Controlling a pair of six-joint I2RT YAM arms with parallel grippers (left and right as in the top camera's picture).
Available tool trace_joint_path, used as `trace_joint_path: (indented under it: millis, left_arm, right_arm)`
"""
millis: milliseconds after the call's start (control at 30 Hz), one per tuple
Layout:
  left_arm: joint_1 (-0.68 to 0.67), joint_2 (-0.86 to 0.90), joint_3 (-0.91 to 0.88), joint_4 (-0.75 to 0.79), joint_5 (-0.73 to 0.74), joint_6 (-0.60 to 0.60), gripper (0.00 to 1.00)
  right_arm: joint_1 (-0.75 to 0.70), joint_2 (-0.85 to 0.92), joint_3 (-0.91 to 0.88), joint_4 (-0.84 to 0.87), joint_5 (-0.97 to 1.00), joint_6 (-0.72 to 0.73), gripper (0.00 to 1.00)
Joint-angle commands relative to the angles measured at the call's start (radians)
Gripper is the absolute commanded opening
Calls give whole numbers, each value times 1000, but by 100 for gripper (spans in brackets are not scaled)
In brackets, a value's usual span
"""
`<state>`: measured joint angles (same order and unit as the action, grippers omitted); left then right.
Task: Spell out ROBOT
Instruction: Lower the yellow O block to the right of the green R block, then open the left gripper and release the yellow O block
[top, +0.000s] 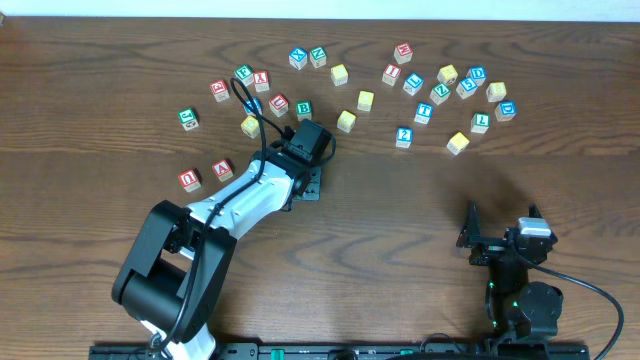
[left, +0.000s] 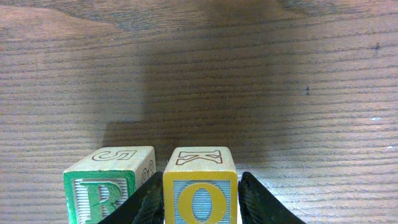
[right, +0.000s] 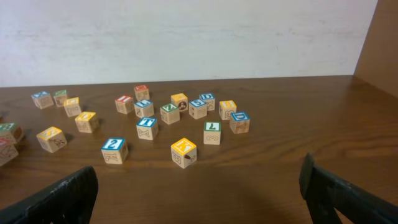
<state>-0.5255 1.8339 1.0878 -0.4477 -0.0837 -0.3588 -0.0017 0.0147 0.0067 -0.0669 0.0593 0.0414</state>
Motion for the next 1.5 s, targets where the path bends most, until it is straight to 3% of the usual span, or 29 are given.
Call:
trace_joint_path:
  millis: [0, 267, 400, 1467]
  left_arm:
    - [3, 14, 1, -3, 3, 10, 38]
    - [3, 14, 5, -4, 5, 10, 38]
    - [3, 14, 5, -3, 5, 10, 44]
    - [3, 11, 25, -6, 5, 11, 44]
  right_arm:
    - [3, -6, -1, -4, 1, 6, 99]
    - [3, -6, -1, -4, 1, 6, 99]
    - [3, -6, -1, -4, 1, 6, 99]
    - [3, -6, -1, -4, 1, 6, 99]
